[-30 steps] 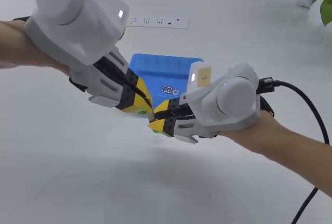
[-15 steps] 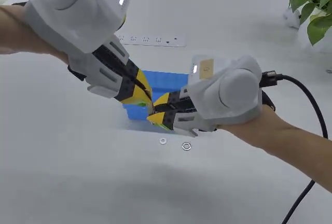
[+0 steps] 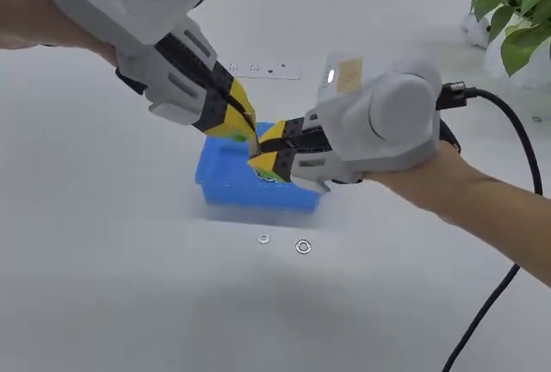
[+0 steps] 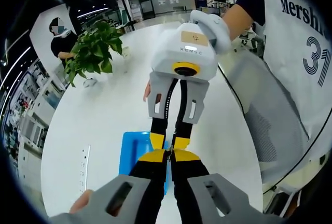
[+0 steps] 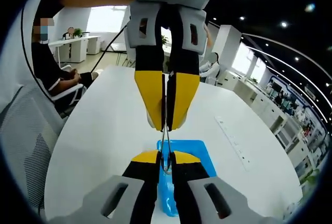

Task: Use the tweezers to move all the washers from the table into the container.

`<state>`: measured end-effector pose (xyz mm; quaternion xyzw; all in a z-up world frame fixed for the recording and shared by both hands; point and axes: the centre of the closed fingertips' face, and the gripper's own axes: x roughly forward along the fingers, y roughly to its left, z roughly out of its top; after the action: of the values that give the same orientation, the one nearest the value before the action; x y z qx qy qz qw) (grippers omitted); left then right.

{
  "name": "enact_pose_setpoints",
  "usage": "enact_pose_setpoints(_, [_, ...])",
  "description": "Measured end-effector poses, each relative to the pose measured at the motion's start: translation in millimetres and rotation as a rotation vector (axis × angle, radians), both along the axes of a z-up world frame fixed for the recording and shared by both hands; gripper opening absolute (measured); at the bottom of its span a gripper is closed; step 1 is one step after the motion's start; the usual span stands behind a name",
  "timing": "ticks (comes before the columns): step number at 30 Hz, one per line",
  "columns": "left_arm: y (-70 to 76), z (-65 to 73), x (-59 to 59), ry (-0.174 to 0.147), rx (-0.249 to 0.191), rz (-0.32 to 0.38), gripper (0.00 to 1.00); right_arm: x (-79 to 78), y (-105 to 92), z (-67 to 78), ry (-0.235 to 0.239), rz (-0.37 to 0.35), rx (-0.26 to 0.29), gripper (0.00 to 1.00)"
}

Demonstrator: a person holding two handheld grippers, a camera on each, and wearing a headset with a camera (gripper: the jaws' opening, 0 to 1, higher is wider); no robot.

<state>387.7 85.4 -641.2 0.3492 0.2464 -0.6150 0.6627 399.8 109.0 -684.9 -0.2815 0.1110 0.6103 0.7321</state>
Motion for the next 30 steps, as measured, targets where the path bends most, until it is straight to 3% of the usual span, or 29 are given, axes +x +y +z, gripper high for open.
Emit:
enact_pose_setpoints(6, [6.9,-11.4,20.5,0.009,0.0,0.012,0.07,16.6,5.5,-10.2,0.002,-0.001,-0.009,0.1])
enact_pose_setpoints(17, [17.9,-46.1,47.8,0.053,0.023,0.033,0.07,43.0,19.3,-46.4,0.052,0.006,-0.027,0.1])
enact_pose_setpoints(23, [24.4,-67.4,55.5,0.09,0.034,0.049,0.07,48.6,26.0,-67.8,0.084,0.013,-0.042,0.1])
enact_pose_setpoints(30, [24.1,-77.5,57.9,0.112,0.032,0.059,0.07,50.8,23.0,-77.8,0.121,0.004,-0.047,0.1])
